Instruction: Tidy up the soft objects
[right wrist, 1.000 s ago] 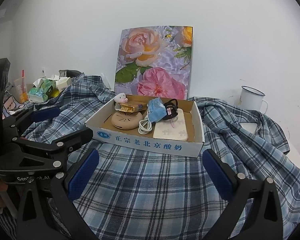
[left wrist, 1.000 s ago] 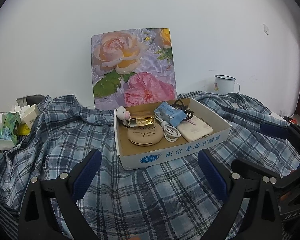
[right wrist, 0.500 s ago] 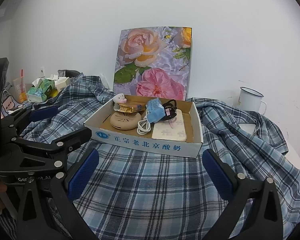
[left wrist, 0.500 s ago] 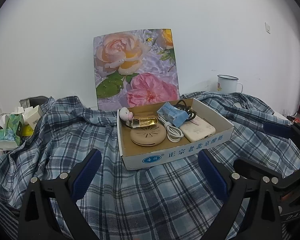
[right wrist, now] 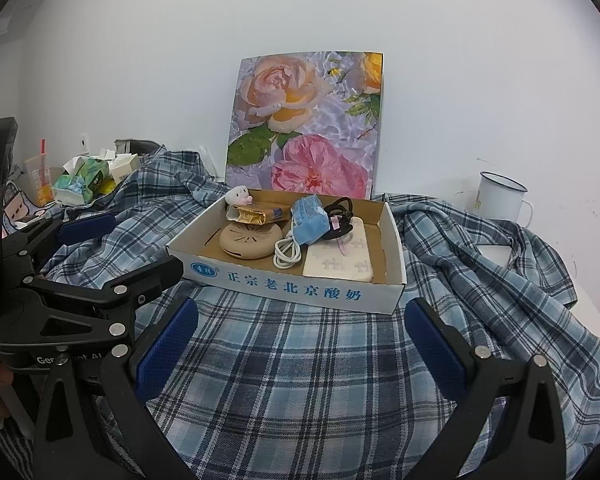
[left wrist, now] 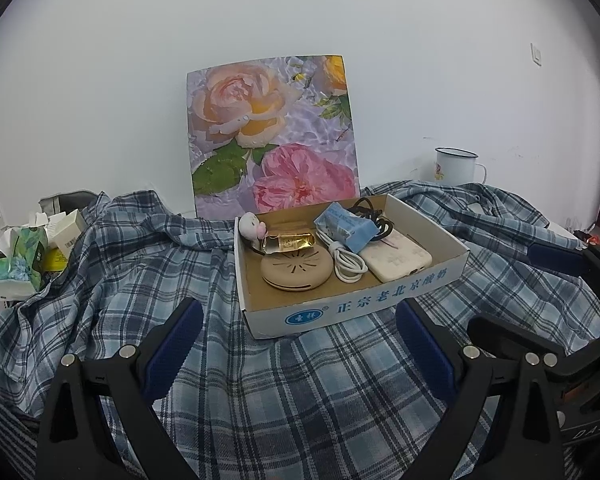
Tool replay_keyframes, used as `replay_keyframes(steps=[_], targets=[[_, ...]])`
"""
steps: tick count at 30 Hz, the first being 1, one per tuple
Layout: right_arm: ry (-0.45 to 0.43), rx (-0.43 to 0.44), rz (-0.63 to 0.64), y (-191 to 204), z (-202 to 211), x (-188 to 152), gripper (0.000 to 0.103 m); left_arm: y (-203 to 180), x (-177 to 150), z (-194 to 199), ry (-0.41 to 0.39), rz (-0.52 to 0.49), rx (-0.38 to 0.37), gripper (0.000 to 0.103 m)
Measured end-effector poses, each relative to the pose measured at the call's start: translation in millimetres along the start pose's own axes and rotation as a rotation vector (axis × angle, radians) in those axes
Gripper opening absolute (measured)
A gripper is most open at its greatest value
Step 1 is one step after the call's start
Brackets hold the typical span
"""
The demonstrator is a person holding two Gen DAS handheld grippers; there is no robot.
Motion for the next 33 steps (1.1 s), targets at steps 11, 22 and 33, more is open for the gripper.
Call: replay_keyframes(steps=[11,22,33], targets=[[0.002,0.000,-0.001,0.5,-0.1,-0.7,0.103,0.2,-1.6,0.5,-0.002,-0.002,0.005,0.098],[0.001,0.000,-0.001,0.2,-0.5,-0.3,0.103,0.8,-0.8,0.5,-0.002,-0.003,0.006,0.098],[0.002,0.001,-0.001,0.1,-0.6,-0.2,0.103,1.9,-0.9,1.0,-0.002,-0.004,0.010,0.098]])
Point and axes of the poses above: each gripper's, at about its wrist camera, not at the fingertips, and z roughly against the way its jaws point, y to its left, x to its top, the point moved 7 cm from there along -z, roughly the way its jaws point, and after that the axes turned 2 degrees about x, right-handed, at the moved point
